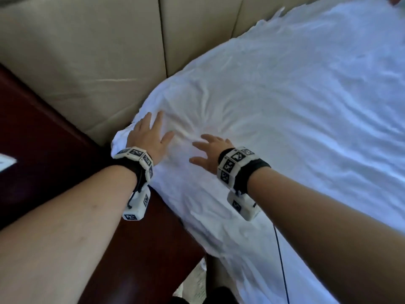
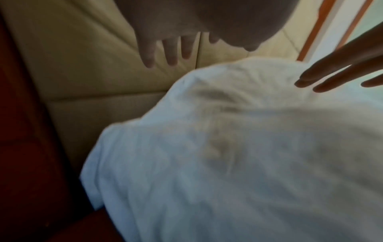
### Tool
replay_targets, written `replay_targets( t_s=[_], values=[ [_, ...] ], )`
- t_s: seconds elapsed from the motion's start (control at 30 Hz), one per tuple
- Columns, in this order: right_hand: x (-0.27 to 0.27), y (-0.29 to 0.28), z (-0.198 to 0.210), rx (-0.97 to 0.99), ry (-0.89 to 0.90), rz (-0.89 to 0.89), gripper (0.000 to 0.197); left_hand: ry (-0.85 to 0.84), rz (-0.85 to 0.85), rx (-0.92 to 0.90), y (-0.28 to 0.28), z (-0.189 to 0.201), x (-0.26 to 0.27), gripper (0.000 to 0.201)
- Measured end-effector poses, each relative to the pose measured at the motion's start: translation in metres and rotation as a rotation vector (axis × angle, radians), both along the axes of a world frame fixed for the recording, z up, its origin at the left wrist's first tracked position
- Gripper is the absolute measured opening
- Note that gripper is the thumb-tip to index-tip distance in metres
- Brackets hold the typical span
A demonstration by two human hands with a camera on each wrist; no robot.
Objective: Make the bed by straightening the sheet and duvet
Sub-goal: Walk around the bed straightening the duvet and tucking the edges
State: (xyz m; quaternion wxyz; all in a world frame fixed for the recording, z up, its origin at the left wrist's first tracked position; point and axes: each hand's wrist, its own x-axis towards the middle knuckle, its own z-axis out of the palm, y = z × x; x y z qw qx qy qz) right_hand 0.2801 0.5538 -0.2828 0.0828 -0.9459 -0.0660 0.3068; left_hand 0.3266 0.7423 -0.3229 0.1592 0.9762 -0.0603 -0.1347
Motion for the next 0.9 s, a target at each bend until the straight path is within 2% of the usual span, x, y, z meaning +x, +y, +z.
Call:
replay_targets(
  t_s=[0.2, 0.33, 0.5, 0.7, 0.9],
  values=[
    [-0.067, -0.038, 0.126, 0.04, -0.242, -0.298, 0.057, -0.074, -0.246, 0.028, -0.037, 0.134, -0.031, 0.063],
    [-0.14, -0.085, 0.212, 0.025, -0.323, -0.469, 0.056, -0.131, -0.419, 0.072, -0.098, 0.222, -0.07, 0.059],
    [-0.242, -0.159, 0.309, -0.046, -0.449, -0.652, 0.054, -0.201, -0.615, 0.025, -0.192, 0.314, -0.135, 0.06],
    [-0.404, -0.25, 0.377, -0.096, -0.559, -0.881, 0.052, -0.34, -0.843, -0.087, -0.321, 0.4, -0.267, 0.059],
    [-0.63, -0.349, 0.402, -0.213, -0.566, -1.09, 0.054, -0.414, -1.066, -0.153, -0.462, 0.432, -0.466, 0.059]
  ],
)
